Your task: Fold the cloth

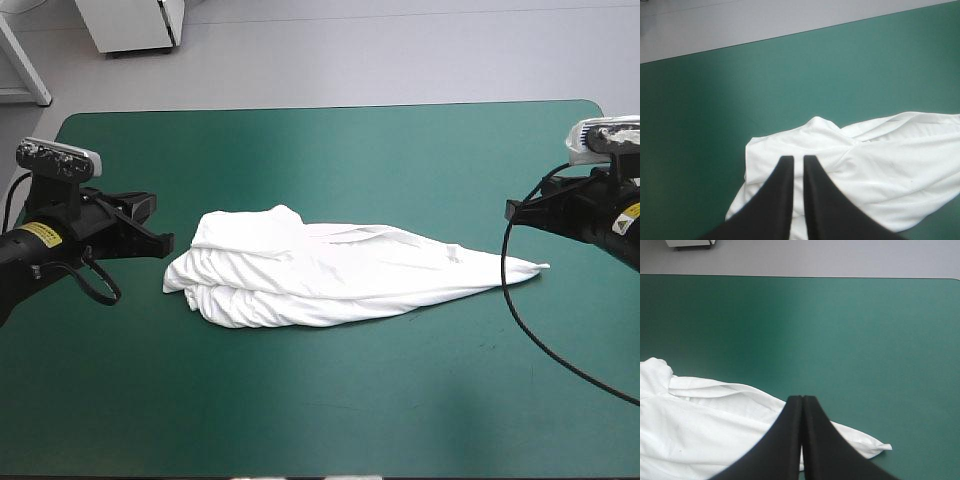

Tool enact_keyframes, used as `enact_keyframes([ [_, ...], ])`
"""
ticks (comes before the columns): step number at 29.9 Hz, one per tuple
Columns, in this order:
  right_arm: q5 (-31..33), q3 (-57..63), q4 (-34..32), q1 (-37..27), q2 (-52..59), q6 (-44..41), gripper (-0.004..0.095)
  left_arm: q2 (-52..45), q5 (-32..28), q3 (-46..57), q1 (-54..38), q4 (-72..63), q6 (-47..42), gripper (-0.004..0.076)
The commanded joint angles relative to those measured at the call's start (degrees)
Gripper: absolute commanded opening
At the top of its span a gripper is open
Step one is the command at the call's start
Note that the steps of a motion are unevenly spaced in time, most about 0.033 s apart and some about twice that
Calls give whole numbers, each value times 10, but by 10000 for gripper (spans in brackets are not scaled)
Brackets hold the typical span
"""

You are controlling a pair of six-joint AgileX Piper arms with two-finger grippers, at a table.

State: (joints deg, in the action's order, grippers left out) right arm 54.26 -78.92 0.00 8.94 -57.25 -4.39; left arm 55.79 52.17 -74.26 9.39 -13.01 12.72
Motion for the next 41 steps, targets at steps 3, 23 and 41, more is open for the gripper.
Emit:
enact_keyframes([
  [3,-34,-18,3,-1,8,6,-15,-4,-24,-33,3,-7,-4,331],
  [23,-35,-18,0,-1,7,13,-15,232,118,-98,-55,148,-127,480],
  [41,-34,-18,0,-1,7,15,-15,405,85,-47,-84,100,-127,473],
])
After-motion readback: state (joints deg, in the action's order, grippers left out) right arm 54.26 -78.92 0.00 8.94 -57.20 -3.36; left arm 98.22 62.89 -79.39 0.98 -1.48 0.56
